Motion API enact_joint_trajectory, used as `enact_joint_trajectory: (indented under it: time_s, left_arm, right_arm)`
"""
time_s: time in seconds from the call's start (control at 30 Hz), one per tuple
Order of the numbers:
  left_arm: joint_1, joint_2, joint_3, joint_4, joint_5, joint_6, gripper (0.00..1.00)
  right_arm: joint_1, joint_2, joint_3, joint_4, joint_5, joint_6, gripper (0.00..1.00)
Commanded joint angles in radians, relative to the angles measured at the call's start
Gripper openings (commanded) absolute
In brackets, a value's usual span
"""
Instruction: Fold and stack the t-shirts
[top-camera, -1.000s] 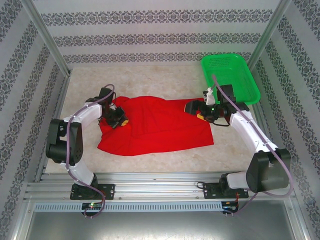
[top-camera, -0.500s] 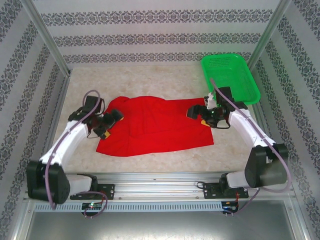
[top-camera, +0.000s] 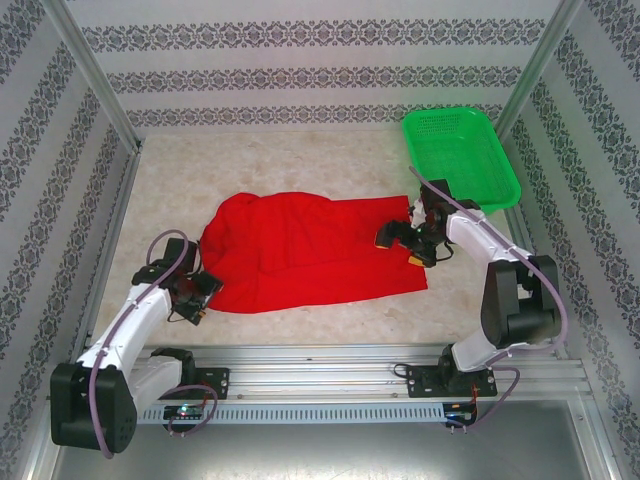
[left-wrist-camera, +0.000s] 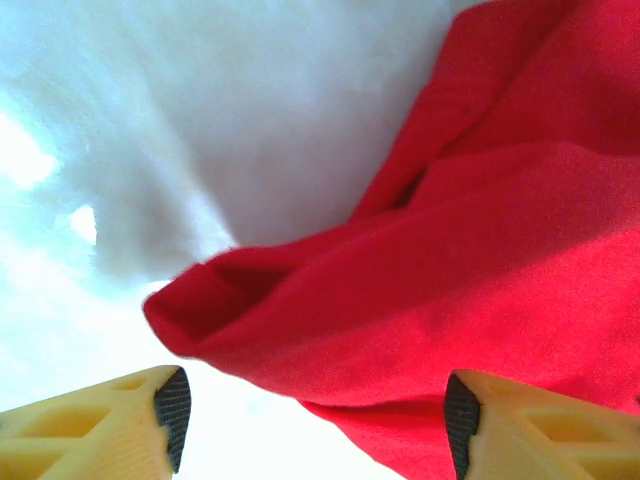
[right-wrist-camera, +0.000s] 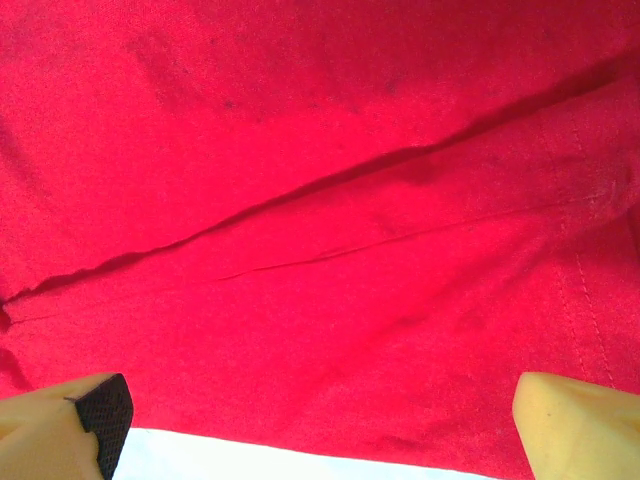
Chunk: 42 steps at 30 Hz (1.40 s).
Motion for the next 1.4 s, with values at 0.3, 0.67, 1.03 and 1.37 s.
enact_joint_trajectory:
  time_s: [0.3, 0.67, 1.03, 1.37]
  left_arm:
    - [0.093, -0.144, -0.135, -0.095, -0.097, -0.06, 0.05]
    - [0.096, -0.356, -0.171, -0.091, -0.112, -0.221, 0.1]
    - [0.112, -0.213, -0.155, 0.133, -0.101, -0.175, 0.55]
    - [0.151, 0.058, -0.202, 0.511, -0.004, -0.101, 0.51]
  right_arm:
    - [0.008, 0.018, 0.059, 0.026, 0.008, 0.008, 0.98]
    - [0.008, 0.069, 0.124, 0.03, -0.016, -0.004, 0.98]
    - [0.02, 0.108, 0.166, 0.037, -0.078, -0.016, 0.98]
    - [0.052, 0.12, 0.211, 0.034, -0.108, -0.031, 0.98]
